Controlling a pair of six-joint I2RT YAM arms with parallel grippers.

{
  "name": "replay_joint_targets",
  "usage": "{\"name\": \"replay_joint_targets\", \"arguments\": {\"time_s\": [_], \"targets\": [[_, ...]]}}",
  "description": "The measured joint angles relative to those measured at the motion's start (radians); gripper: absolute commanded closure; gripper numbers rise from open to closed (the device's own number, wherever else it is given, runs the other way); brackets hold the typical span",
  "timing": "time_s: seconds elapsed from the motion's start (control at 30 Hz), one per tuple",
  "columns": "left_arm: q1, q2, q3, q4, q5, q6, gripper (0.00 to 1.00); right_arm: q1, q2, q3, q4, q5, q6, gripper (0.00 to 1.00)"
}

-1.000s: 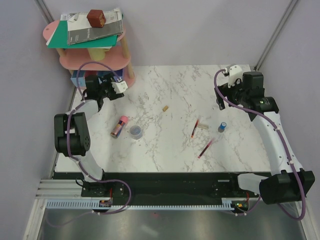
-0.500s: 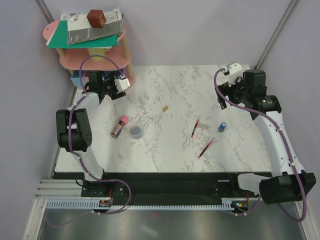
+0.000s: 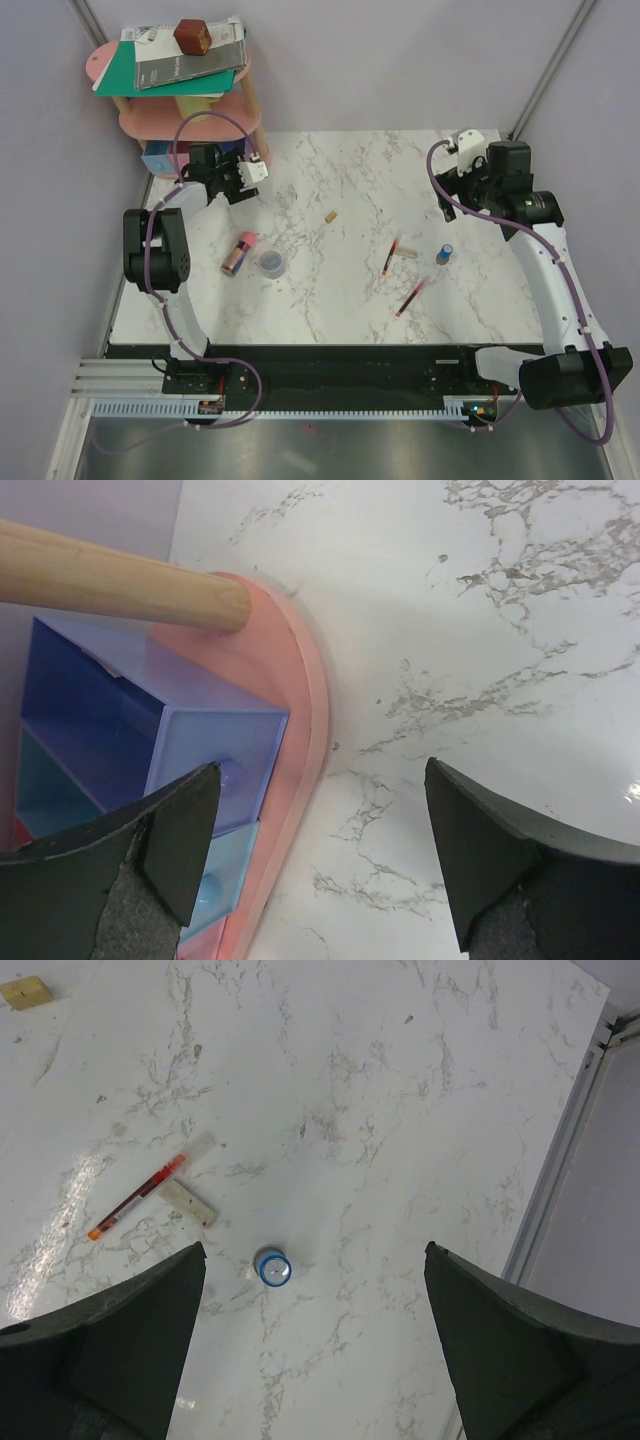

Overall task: Sort the stationery into containers
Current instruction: Move the storage box to the center of the board.

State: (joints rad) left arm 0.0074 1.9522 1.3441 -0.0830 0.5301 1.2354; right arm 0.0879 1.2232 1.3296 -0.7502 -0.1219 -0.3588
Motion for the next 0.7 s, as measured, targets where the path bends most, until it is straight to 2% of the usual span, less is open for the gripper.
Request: {"name": "replay_joint_targets", "arguments": {"time_s": [0.43,0.7], "targets": [[-0.051,0.048,0.065,0.023,-0.084,-0.008,0.10,0.000,-0.058,0.000,-0.052,0.050,-0.058,0.02],[-0.063,0.035,-0.023,0.190,-0.138,-0.010,0.10,0.000,-0.059,0.000,-0.060,0.052,-0.058,0.02]]}}
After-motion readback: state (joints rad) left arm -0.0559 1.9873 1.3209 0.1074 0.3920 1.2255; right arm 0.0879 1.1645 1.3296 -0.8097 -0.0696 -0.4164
